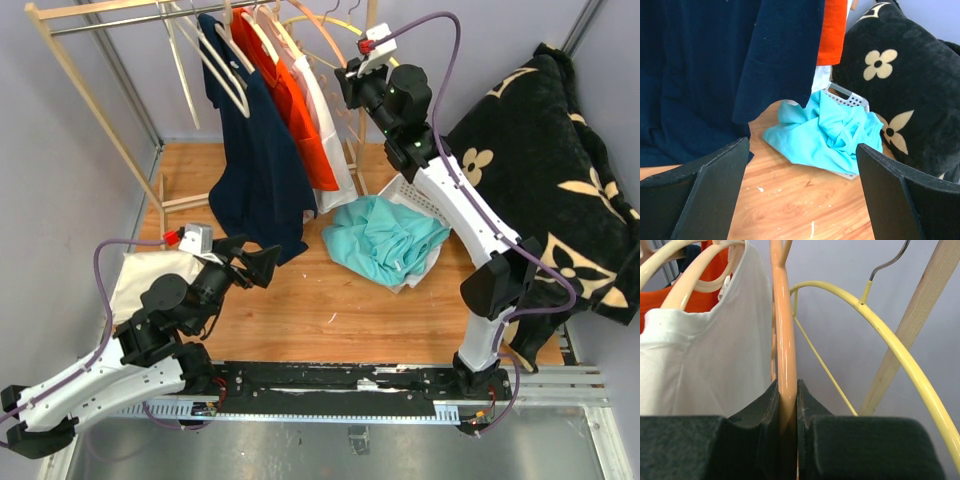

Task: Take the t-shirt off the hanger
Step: Place the hanger on the clothesline.

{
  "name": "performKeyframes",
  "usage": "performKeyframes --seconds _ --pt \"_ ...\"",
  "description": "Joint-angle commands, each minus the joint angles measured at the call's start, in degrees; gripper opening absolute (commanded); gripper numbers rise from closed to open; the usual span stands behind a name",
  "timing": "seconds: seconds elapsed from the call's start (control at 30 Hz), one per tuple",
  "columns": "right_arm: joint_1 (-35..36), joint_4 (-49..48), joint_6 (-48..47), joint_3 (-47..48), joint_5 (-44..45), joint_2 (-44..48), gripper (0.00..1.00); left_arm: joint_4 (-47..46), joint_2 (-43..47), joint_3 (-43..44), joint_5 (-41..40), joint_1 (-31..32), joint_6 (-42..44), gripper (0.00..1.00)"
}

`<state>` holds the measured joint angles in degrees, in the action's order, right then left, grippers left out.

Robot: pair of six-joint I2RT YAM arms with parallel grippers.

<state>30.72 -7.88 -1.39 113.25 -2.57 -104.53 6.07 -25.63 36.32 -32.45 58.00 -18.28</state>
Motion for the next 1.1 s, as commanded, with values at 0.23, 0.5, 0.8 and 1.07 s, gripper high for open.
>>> performKeyframes --seconds 0.23,0.5,0.8,1.07 --pt "-1.70 -4.91 2.59 8.09 -3.68 -4.85 0.01 -3.46 1.49 -1.01 -1.63 0.22 3.58 0.92" --pt "-1.81 -4.68 3.13 10.72 -4.57 -7.86 0.01 -4.58 1.17 -0.96 -1.97 0.27 4.80 0.92" --pt "-2.00 -4.78 3.84 11.90 -5.03 -10.63 0.01 -5.12 1.11 -0.69 -2.05 0.21 5.45 0.92" --pt "-2.24 -4.58 4.89 12.09 -5.26 -11.31 0.03 -4.93 1.34 -0.58 -2.17 0.24 5.54 0.92"
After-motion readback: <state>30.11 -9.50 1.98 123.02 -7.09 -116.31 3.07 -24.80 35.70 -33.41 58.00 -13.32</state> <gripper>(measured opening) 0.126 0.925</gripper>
